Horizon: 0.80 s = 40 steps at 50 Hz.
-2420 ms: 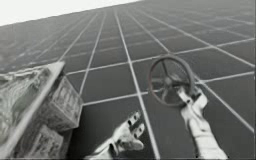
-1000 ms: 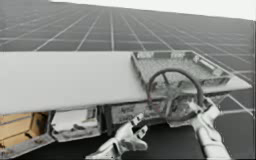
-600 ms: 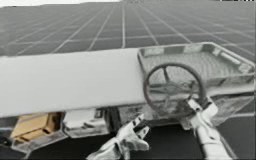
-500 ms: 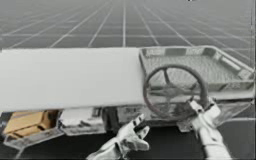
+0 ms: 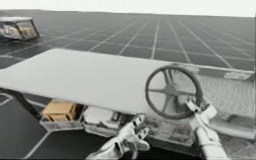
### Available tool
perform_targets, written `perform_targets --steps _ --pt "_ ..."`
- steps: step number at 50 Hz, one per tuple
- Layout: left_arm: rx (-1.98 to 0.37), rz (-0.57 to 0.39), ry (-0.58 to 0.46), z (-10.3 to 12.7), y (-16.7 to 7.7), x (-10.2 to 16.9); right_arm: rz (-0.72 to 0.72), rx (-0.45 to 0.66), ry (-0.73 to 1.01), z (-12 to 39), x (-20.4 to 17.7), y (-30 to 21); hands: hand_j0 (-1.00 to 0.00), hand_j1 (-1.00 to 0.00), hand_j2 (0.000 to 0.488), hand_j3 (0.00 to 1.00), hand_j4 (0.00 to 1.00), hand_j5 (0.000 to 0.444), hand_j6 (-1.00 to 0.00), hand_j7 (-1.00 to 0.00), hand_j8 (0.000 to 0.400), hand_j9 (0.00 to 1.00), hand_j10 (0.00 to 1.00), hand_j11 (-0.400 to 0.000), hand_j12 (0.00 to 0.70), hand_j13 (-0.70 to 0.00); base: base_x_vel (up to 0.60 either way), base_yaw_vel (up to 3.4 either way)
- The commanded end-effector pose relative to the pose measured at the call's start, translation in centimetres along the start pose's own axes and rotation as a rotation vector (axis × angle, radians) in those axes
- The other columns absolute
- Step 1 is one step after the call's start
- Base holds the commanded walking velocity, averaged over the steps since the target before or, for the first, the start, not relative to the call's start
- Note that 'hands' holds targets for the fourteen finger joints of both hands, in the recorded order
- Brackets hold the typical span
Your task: Pick up and drop off the object
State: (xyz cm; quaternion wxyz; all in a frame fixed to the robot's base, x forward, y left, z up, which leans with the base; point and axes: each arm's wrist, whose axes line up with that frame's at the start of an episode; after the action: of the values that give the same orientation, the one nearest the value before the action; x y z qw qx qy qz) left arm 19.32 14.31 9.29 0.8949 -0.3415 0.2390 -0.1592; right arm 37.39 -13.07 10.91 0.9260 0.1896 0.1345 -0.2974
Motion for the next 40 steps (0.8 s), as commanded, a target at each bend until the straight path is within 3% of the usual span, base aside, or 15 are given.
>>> perform_targets --steps 1,40 --pt "-0.012 -0.004 -0.023 0.09 0.22 -0.43 0.091 0.033 -0.054 1.47 -1.01 2.45 0.00 0.00 0.000 1.00 1.00 0.000 0.00 0.00 0.000 1.00 1.00 -0.400 0.000 -0.700 0.16 0.93" --pt "-0.012 -0.004 -0.023 0.09 0.22 -0.43 0.091 0.033 -0.054 1.47 -1.01 2.45 0.00 0.00 0.000 1.00 1.00 0.000 0.00 0.00 0.000 1.00 1.00 -0.400 0.000 -0.700 0.16 0.70"
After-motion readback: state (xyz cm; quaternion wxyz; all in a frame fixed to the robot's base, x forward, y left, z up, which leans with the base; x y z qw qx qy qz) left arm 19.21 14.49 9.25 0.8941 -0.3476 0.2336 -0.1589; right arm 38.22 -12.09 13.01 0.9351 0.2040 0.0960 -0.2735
